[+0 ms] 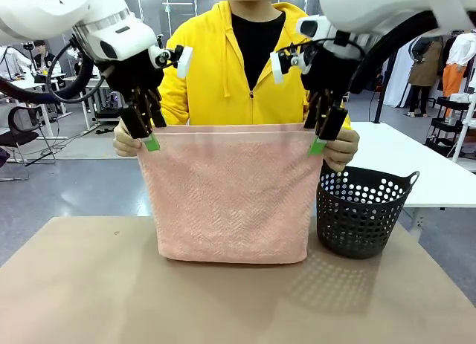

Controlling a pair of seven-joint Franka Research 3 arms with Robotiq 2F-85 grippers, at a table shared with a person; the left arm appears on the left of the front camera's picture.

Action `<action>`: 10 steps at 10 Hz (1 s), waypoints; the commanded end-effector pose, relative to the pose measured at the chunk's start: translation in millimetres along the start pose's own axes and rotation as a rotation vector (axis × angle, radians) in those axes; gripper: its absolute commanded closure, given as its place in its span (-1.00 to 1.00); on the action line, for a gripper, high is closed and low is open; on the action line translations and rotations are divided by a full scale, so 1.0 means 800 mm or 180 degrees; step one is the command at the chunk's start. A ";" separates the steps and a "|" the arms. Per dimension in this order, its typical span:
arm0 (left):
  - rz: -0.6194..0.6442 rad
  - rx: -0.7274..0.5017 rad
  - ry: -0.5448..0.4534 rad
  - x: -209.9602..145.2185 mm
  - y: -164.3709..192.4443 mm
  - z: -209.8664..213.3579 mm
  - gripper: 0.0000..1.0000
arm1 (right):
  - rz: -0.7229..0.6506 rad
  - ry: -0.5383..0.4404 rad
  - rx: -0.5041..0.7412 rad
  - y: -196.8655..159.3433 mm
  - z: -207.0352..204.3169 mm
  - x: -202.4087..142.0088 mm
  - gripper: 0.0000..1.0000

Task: Fold the towel.
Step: Release the end of the 100 cm Hotel Towel you were holding and grab the top end of the folded side.

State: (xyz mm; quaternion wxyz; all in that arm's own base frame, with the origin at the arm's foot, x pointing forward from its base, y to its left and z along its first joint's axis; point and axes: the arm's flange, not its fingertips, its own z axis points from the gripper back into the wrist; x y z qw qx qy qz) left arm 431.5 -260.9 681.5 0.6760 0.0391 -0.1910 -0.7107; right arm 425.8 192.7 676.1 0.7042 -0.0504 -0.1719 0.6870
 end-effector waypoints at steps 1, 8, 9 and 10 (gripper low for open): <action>0.0021 0.0171 0.0158 0.007 -0.003 0.016 -1.00 | 0.0006 0.0129 -0.0106 -0.001 0.014 0.006 -1.00; -0.0086 0.0118 0.0204 0.006 0.043 0.012 -1.00 | 0.0109 0.0198 -0.0127 -0.048 0.002 0.022 -1.00; -0.0075 0.0026 0.0205 0.003 0.053 0.004 -1.00 | 0.0112 0.0168 -0.0060 -0.053 -0.007 0.025 -1.00; -0.0048 -0.0050 0.0171 0.001 0.059 -0.003 -1.00 | 0.0123 0.0191 -0.0007 -0.056 -0.015 0.029 -1.00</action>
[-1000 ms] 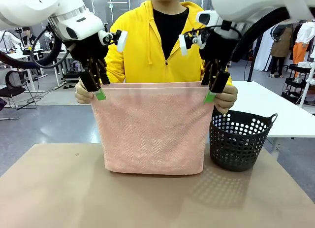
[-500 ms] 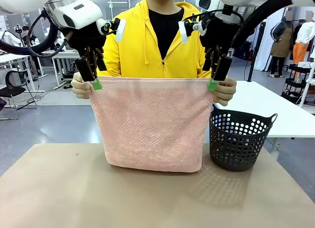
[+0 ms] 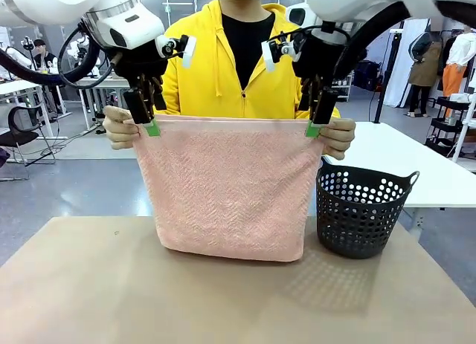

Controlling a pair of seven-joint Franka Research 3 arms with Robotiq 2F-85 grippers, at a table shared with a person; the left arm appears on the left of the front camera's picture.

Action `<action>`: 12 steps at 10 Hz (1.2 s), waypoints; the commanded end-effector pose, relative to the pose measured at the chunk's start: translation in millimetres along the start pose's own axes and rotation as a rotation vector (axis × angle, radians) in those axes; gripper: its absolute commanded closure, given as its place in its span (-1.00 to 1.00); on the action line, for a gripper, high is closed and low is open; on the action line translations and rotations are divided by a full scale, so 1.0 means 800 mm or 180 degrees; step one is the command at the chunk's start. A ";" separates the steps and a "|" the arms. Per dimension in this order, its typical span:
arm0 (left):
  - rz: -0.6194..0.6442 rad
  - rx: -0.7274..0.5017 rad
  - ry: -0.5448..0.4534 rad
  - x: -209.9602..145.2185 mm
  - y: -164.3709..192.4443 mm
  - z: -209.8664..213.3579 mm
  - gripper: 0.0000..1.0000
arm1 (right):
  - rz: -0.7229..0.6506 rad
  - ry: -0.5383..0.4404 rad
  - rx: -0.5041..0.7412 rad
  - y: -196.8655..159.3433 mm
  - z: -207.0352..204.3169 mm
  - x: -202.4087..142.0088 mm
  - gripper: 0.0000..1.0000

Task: Fold the towel.
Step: Release the end of the 100 cm Hotel Towel you were holding and grab the top end of the folded side.

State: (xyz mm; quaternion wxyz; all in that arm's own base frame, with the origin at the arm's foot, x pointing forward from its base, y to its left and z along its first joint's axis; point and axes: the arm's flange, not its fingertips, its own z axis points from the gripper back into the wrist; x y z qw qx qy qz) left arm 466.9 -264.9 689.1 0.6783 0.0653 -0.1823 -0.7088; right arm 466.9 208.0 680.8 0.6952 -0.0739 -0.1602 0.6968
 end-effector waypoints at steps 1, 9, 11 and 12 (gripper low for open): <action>-0.0034 -0.0197 -0.0007 -0.004 0.018 -0.006 -1.00 | -0.0023 0.0037 0.0070 -0.011 -0.010 0.010 -1.00; -0.0015 -0.0565 -0.0105 -0.009 0.007 -0.036 1.00 | -0.0059 0.0008 0.0293 -0.010 -0.051 0.022 1.00; -0.0001 -0.0597 -0.0087 -0.008 0.006 -0.035 0.91 | -0.0044 0.0033 0.0312 -0.009 -0.052 0.023 0.76; -0.0005 -0.0603 -0.0078 -0.007 0.005 -0.034 1.00 | -0.0031 0.0045 0.0318 -0.008 -0.052 0.023 0.96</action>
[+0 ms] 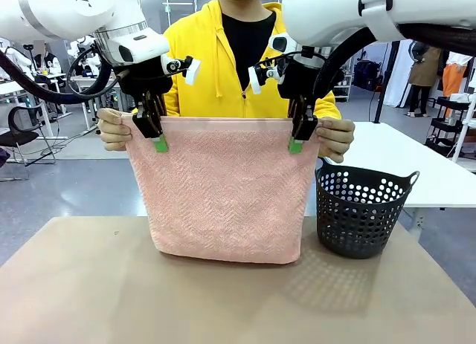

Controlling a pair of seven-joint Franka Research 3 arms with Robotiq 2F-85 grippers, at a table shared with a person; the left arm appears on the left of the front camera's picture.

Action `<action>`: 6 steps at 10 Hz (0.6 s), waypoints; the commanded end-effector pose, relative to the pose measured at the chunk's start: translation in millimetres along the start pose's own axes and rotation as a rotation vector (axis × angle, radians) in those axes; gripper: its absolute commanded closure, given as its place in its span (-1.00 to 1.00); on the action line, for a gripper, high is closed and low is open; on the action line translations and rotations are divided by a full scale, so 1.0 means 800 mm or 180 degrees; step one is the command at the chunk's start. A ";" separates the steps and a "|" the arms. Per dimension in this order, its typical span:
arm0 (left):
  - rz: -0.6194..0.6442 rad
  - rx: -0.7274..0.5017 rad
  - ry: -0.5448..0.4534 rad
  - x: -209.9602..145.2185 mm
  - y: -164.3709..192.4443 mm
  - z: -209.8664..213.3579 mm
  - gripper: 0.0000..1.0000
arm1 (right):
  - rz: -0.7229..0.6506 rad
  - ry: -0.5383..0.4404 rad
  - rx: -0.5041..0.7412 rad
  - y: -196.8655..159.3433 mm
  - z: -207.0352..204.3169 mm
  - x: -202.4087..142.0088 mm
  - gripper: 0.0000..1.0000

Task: Fold the towel.
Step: Release the end of the 100 cm Hotel Towel you were holding and grab the top end of the folded side.

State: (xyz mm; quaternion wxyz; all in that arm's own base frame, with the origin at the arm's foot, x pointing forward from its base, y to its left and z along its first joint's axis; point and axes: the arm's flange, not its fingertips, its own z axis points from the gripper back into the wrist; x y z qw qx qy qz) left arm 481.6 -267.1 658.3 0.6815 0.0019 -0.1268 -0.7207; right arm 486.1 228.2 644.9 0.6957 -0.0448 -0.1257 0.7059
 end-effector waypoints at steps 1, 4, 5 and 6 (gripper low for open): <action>-0.0025 -0.0077 -0.0016 -0.003 -0.001 0.009 1.00 | -0.0050 0.0024 0.0024 -0.001 0.002 0.005 1.00; 0.0012 -0.0087 -0.0020 -0.005 -0.002 0.009 1.00 | -0.0041 0.0005 0.0004 0.000 0.006 0.006 1.00; 0.0036 -0.0095 -0.0029 -0.008 -0.004 0.007 1.00 | -0.0052 -0.0025 0.0000 0.000 0.005 0.005 1.00; 0.0081 -0.0128 -0.0038 -0.013 -0.006 0.004 1.00 | -0.0075 -0.0044 0.0008 0.000 0.003 0.002 1.00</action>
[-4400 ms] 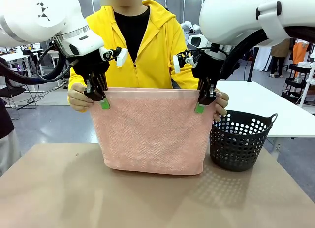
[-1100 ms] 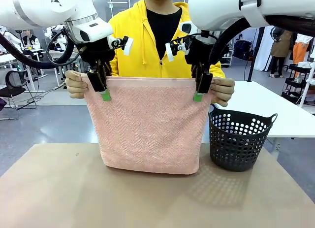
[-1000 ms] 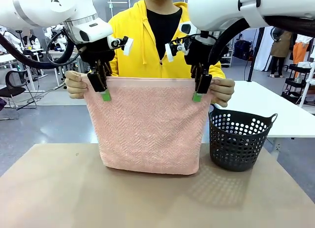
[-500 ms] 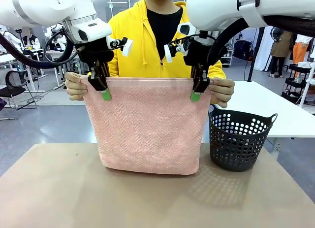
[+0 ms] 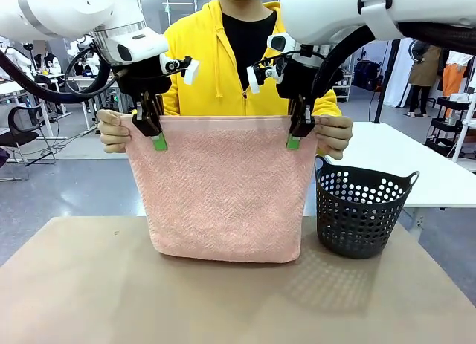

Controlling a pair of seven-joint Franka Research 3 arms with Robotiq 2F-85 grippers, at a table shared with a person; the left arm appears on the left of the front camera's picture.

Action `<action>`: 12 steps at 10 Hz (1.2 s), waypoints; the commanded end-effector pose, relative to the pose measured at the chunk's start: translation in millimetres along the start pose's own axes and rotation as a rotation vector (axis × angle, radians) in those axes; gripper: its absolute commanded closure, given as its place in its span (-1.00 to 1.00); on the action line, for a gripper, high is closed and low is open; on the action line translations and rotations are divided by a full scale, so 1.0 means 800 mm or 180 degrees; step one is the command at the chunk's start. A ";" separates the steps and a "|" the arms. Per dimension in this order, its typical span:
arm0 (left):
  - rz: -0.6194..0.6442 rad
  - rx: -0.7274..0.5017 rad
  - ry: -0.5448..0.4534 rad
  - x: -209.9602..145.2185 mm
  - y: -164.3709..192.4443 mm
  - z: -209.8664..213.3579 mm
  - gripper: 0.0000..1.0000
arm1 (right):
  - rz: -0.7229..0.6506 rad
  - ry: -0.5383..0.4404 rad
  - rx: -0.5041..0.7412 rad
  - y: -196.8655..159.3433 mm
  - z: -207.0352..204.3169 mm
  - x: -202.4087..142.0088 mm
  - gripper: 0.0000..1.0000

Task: Fold the towel.
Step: Release the end of the 100 cm Hotel Towel you were holding and grab the top end of the folded side, then release the end of the 100 cm Hotel Towel you were holding.

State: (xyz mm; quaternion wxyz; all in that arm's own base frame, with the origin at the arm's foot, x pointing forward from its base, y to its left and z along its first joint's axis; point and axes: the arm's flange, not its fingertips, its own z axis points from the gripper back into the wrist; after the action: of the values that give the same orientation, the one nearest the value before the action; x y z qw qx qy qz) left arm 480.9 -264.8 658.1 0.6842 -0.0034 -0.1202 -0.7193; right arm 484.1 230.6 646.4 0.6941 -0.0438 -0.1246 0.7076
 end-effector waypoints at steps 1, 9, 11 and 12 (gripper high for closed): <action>-0.0008 -0.0107 -0.0101 -0.017 -0.011 -0.002 1.00 | -0.0163 -0.0101 0.0044 -0.003 -0.004 -0.007 1.00; 0.0000 0.0000 0.0000 0.000 0.000 0.000 1.00 | 0.0000 0.0000 0.0000 0.000 0.000 0.000 1.00; 0.0000 0.0000 0.0000 0.000 0.000 0.000 1.00 | 0.0000 0.0000 0.0000 0.000 0.000 0.000 1.00; 0.0000 0.0000 0.0000 0.000 0.000 0.000 1.00 | 0.0000 0.0000 0.0000 0.000 0.000 0.000 1.00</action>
State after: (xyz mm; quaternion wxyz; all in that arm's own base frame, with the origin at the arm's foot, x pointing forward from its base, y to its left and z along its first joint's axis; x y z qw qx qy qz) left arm 480.4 -265.5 656.3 0.6844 -0.0097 -0.1199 -0.7191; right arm 484.2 230.9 645.6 0.6955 -0.0391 -0.1255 0.7064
